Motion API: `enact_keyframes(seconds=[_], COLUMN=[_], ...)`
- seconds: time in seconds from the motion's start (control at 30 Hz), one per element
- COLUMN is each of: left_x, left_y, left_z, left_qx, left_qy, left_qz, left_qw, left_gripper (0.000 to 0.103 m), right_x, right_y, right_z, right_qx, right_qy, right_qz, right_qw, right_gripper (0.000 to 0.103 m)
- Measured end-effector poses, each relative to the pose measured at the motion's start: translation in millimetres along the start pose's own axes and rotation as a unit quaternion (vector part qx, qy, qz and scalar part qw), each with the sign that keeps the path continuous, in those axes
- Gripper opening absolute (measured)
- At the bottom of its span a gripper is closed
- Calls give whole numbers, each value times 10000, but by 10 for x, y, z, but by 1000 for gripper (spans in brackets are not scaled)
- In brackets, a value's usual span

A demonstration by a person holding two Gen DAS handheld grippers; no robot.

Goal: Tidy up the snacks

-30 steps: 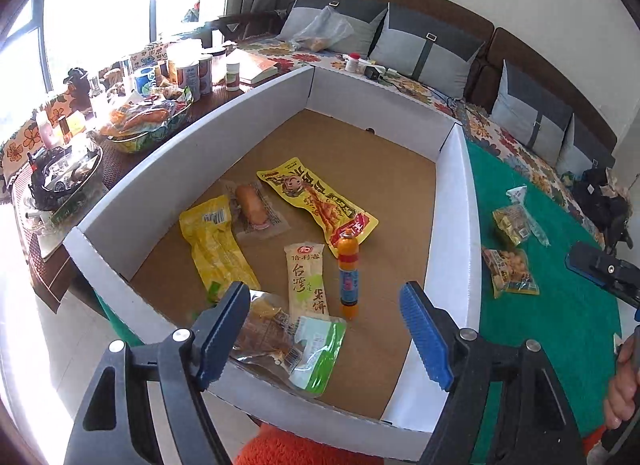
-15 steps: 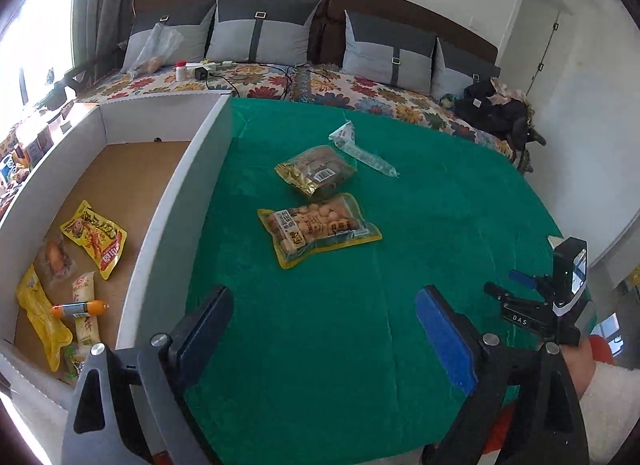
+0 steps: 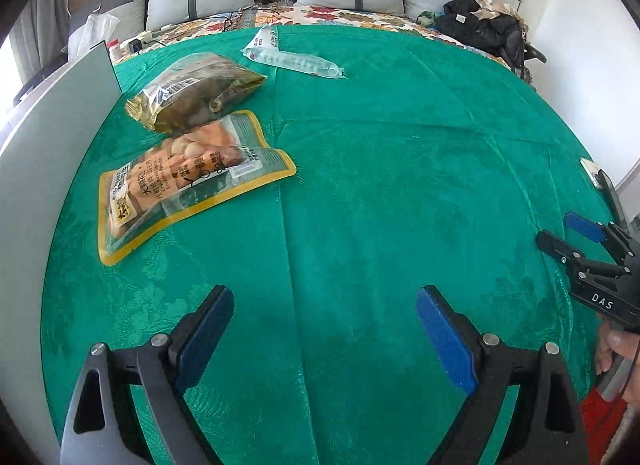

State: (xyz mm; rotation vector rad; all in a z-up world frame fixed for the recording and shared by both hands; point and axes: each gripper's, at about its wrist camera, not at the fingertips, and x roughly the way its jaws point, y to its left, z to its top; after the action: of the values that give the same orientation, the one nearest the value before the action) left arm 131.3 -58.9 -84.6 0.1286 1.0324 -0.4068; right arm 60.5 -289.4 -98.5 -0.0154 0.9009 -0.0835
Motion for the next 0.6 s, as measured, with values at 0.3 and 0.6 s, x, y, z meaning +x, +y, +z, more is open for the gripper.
enact_keyframes(seconds=[0.3,0.6], left_x=[221,230], left_y=[-112,-106], left_z=[-24,-11], left_qx=[293,273], left_qy=[-364,-383], left_qz=[239,252], left_qw=[9986,9986], left_gripper=[103,103], right_x=[44,75], right_y=[-76,-83], right_z=[7,27], right_qx=[190,180], right_qy=[103,185], right_qz=[61,71], right_qw=[9997,9996], right_gripper=[90,97])
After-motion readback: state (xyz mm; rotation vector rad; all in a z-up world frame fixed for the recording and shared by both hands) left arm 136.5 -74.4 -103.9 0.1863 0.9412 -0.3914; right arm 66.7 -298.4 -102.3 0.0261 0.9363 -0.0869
